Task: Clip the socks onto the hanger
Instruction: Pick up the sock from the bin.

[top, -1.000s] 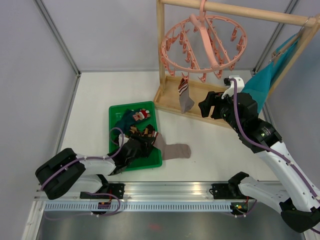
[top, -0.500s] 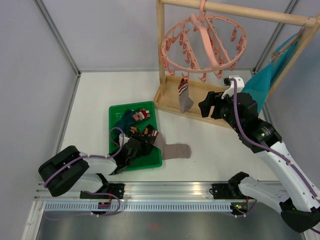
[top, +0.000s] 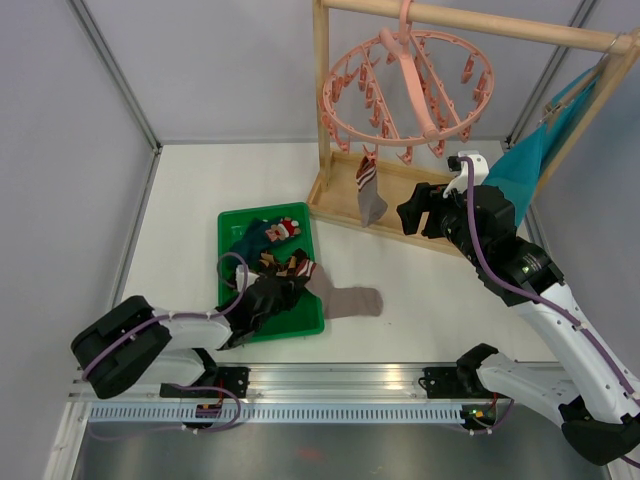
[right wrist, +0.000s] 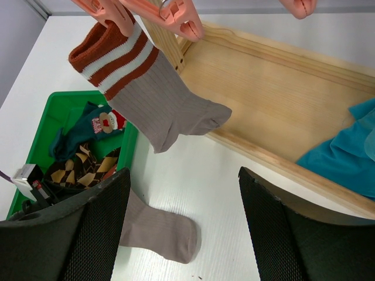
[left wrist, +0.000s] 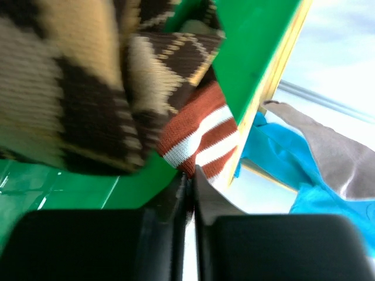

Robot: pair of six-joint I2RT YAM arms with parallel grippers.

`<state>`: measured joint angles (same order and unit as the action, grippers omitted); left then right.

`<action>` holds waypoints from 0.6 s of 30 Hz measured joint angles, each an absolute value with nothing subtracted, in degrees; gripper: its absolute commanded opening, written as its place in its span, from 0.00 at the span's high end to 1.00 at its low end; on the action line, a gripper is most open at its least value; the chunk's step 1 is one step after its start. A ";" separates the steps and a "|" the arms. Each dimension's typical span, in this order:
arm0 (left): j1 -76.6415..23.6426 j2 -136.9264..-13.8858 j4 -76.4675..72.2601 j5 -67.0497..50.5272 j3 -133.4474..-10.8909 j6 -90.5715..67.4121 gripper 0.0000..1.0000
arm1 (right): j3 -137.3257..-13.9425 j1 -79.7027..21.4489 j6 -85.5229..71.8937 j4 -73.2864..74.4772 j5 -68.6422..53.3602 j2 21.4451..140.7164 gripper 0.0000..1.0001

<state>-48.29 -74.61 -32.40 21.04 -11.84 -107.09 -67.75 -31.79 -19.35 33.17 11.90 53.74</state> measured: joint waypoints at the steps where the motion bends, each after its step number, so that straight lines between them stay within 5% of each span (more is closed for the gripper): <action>1: -48.25 -73.65 -31.07 21.06 -12.16 -105.95 0.98 | -67.75 -31.79 -19.33 33.17 11.90 53.74 0.19; 11: -47.97 -60.99 -19.46 23.03 -22.13 -81.52 0.98 | -68.38 -31.79 -19.25 34.17 13.61 53.76 0.19; 18: -48.25 -60.42 -18.22 18.39 -34.04 -57.76 0.98 | -79.72 -31.79 -17.87 37.43 17.04 57.43 0.17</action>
